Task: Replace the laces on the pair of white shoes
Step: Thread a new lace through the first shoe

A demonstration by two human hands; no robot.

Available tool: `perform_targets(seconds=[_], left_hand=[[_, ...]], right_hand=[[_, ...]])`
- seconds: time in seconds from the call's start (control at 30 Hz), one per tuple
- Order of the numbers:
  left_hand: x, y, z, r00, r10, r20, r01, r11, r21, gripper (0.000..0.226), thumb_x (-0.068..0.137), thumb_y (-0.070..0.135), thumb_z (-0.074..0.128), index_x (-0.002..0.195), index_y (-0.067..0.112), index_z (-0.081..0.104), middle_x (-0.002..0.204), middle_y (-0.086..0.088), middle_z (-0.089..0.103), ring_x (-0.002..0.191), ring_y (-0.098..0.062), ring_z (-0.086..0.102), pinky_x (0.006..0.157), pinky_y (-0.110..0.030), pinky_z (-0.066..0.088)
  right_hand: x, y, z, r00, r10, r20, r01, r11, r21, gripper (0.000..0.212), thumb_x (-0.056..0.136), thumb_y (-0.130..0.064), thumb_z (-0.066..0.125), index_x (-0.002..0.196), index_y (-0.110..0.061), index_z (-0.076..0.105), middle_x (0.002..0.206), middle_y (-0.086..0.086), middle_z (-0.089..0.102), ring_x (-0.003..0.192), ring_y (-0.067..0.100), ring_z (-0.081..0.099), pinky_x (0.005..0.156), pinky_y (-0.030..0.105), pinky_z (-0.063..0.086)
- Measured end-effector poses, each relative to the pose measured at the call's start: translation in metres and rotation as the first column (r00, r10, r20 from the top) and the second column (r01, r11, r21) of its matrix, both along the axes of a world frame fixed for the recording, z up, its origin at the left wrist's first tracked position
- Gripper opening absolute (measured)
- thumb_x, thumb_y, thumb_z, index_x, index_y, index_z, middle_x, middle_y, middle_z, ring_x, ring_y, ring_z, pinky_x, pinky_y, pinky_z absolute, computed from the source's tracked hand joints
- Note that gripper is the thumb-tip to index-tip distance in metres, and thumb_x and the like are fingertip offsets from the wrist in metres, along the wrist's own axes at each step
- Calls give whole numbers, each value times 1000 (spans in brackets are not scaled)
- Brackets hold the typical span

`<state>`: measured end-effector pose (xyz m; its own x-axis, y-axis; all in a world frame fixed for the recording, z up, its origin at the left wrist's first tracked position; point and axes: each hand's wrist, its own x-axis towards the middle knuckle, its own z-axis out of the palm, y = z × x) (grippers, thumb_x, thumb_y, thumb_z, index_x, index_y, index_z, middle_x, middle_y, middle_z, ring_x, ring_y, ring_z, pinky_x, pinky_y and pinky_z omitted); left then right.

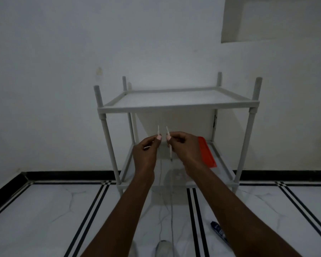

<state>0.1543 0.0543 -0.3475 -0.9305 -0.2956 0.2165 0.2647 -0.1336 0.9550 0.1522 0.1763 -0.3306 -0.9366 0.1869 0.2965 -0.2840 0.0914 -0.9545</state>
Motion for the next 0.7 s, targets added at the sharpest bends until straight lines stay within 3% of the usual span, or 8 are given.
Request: perform_targets(seconds=[0.13,0.27,0.37,0.43,0.53,0.6,0.7], left_hand=[[9,-6,-87,998,27,57,-19,992,-123,13,90,28,76,98,18,79,83,1,76,73,-4,67,70,-21,53],[32,-13,-199,967,54,250,-13,986,-163,9,90,24,77,94,16,79,82,-1,78,79,-18,73,81,-37,60],[48,-18,-276,909,74,409,-7,986,-164,6,90,21,76,96,21,77,89,-1,78,89,-20,74,83,-37,57],[58,-19,-311,877,92,472,-10,985,-172,29,89,17,77,117,21,72,102,-3,77,96,-19,72,88,-37,57],[76,-19,-349,834,157,528,-18,966,-260,73,87,15,79,150,21,44,112,-6,68,101,-18,66,95,-35,54],[92,-18,-371,817,255,518,-45,922,-384,68,85,18,80,145,20,47,105,-7,66,98,-25,66,92,-41,56],[117,-15,-384,780,309,544,-21,882,-470,37,84,33,81,109,14,60,88,-4,69,82,-22,68,78,-37,57]], right_hand=[[10,17,-84,999,36,28,-39,988,150,13,93,-25,68,101,-16,74,83,0,74,76,11,70,68,31,59],[30,25,-186,986,59,155,-90,976,200,14,91,-28,71,92,-16,77,79,-3,75,72,6,70,63,17,54],[44,28,-258,951,116,285,-179,962,206,10,91,-23,72,89,-14,76,78,-2,75,75,9,72,68,15,52],[52,29,-296,931,150,333,-225,954,200,7,90,-18,72,90,-11,76,77,-1,74,71,13,72,68,22,55],[64,32,-336,906,177,385,-283,929,237,9,88,-15,74,97,-12,76,80,5,73,68,17,72,62,27,59],[71,32,-359,892,181,415,-317,905,285,6,86,-17,76,91,-14,77,77,-1,73,66,14,71,62,30,60],[81,30,-383,871,203,446,-375,864,337,5,84,-20,77,82,-16,78,76,-6,74,69,10,70,66,26,58]])
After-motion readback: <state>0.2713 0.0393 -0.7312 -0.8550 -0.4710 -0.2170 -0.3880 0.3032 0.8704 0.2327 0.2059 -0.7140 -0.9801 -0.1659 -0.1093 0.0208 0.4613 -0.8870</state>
